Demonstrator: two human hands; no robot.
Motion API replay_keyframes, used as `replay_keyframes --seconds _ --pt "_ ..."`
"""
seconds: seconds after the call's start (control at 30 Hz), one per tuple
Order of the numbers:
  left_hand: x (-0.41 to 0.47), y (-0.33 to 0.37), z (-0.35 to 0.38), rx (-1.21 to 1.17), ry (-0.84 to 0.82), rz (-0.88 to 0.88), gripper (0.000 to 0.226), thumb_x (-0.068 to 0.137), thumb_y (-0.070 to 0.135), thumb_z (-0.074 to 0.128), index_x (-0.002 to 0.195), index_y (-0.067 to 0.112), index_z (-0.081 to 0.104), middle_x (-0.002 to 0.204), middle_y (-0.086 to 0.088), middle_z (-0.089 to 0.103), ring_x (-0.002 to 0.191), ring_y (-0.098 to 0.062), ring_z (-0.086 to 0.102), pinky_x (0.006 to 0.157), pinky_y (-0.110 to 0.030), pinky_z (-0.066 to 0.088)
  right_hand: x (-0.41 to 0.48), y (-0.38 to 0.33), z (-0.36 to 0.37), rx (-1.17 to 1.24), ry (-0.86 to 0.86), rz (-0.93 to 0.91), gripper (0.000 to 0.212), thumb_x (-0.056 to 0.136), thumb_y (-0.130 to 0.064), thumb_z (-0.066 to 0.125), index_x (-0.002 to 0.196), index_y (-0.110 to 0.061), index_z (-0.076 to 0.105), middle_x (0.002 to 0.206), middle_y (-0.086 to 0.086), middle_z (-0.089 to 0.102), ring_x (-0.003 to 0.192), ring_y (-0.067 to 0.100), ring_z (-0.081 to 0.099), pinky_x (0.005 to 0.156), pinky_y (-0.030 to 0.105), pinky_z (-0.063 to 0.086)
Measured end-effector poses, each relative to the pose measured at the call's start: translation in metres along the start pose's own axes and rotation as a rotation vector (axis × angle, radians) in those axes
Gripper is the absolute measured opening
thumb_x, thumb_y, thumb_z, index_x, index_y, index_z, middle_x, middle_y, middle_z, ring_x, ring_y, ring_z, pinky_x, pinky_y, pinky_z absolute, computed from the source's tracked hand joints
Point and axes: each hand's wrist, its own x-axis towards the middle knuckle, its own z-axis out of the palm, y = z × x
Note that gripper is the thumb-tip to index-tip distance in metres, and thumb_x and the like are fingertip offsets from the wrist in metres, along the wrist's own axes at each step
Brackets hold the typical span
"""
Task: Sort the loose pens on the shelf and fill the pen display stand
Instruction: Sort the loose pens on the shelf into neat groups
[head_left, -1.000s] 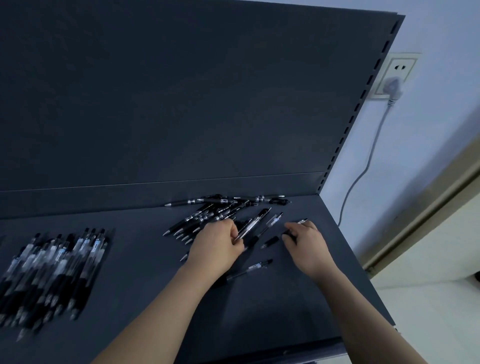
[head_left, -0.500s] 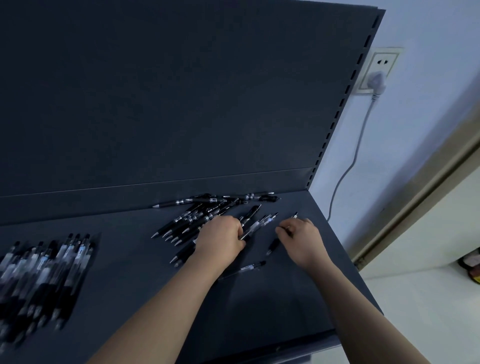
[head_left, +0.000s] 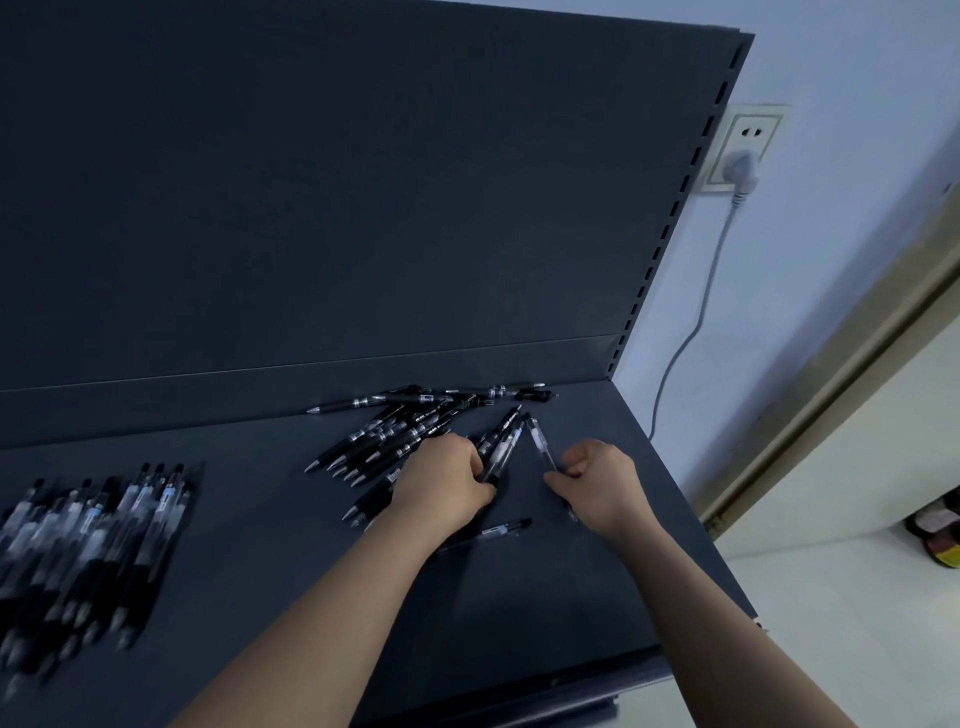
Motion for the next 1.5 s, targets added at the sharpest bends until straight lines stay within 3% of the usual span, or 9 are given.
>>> replay_keyframes --seconds 0.1,0.27,0.37,0.47,0.7,0.83,1.1,1.33,1.5 --pt "0.001 0.008 0.003 0.045 0.008 0.049 0.027 0.075 0.033 0.077 0.095 0.017 0.066 0.092 0.004 0.066 0.084 -0.016 0.062 0.073 -0.029 0.052 -0.004 -0.002 -0.001 -0.014 0.000 -0.017 0.031 0.080 -0.012 0.069 0.092 0.015 0.061 0.092 0.028 0.066 0.092 0.040 0.060 0.076 0.042 0.052" --pt "0.000 0.011 0.002 0.120 -0.039 0.049 0.019 0.075 0.024 0.070 0.087 0.011 0.065 0.087 -0.004 0.067 0.075 -0.020 0.060 0.066 -0.031 0.050 -0.012 0.001 -0.006 -0.072 -0.050 0.021 0.032 0.072 -0.013 0.067 0.087 0.015 0.061 0.086 0.028 0.065 0.084 0.042 0.061 0.067 0.044 0.053" --pt "-0.007 -0.001 -0.005 0.059 -0.079 0.023 0.019 0.081 0.027 0.060 0.085 0.008 0.060 0.079 -0.002 0.059 0.070 -0.019 0.055 0.058 -0.030 0.041 -0.020 0.002 -0.008 -0.110 -0.093 0.036 0.028 0.069 -0.020 0.065 0.063 0.000 0.046 0.061 0.012 0.045 0.060 0.023 0.041 0.054 0.030 0.036" --pt "-0.023 -0.014 -0.017 -0.004 -0.130 -0.010 0.018 0.090 0.028 0.045 0.076 0.017 0.043 0.078 0.004 0.048 0.066 -0.012 0.044 0.053 -0.028 0.030 -0.029 0.002 -0.011 -0.092 -0.113 0.014 0.027 0.074 -0.020 0.065 0.068 -0.011 0.041 0.064 0.003 0.041 0.060 0.018 0.036 0.054 0.029 0.030" --pt "-0.063 -0.034 -0.011 0.220 -0.135 0.012 0.040 0.089 0.057 0.048 0.100 0.019 0.047 0.102 0.003 0.059 0.097 -0.021 0.057 0.080 -0.034 0.046 -0.047 0.000 0.001 -0.078 -0.175 -0.088 0.023 0.077 -0.016 0.065 0.069 -0.010 0.045 0.066 0.001 0.047 0.059 0.015 0.043 0.053 0.027 0.033" --pt "-0.069 -0.035 -0.006 0.268 -0.085 0.049 0.031 0.093 0.047 0.051 0.100 0.017 0.051 0.106 -0.001 0.061 0.100 -0.024 0.058 0.075 -0.032 0.041 -0.052 -0.001 0.005 -0.011 -0.263 -0.053 0.029 0.083 -0.025 0.067 0.065 -0.010 0.049 0.052 0.006 0.050 0.040 0.014 0.044 0.044 0.020 0.036" --pt "-0.067 -0.026 0.012 -0.254 -0.207 0.026 0.027 0.090 0.041 0.059 0.078 0.017 0.054 0.070 0.002 0.058 0.065 -0.016 0.057 0.065 -0.036 0.049 -0.059 -0.024 0.024 0.304 -0.285 0.049 0.024 0.092 -0.017 0.056 0.071 -0.006 0.057 0.051 0.008 0.051 0.034 0.008 0.042 0.039 0.019 0.035" --pt "-0.067 -0.034 -0.008 -0.169 0.047 -0.010 0.030 0.098 0.048 0.038 0.078 0.026 0.042 0.070 0.006 0.053 0.065 -0.013 0.052 0.058 -0.030 0.037 -0.040 -0.025 0.028 0.267 -0.208 0.056 0.025 0.093 -0.016 0.039 0.069 -0.014 0.035 0.054 -0.001 0.036 0.048 0.015 0.029 0.048 0.029 0.026" --pt "-0.050 -0.058 -0.021 -0.039 0.225 -0.050 0.017 0.101 0.030 0.034 0.092 0.017 0.041 0.078 0.002 0.051 0.068 -0.020 0.049 0.059 -0.033 0.038 -0.028 -0.031 0.028 0.099 -0.174 -0.086 0.023 0.097 -0.020 0.039 0.080 -0.008 0.047 0.069 0.002 0.064 0.053 0.008 0.051 0.046 0.017 0.038"
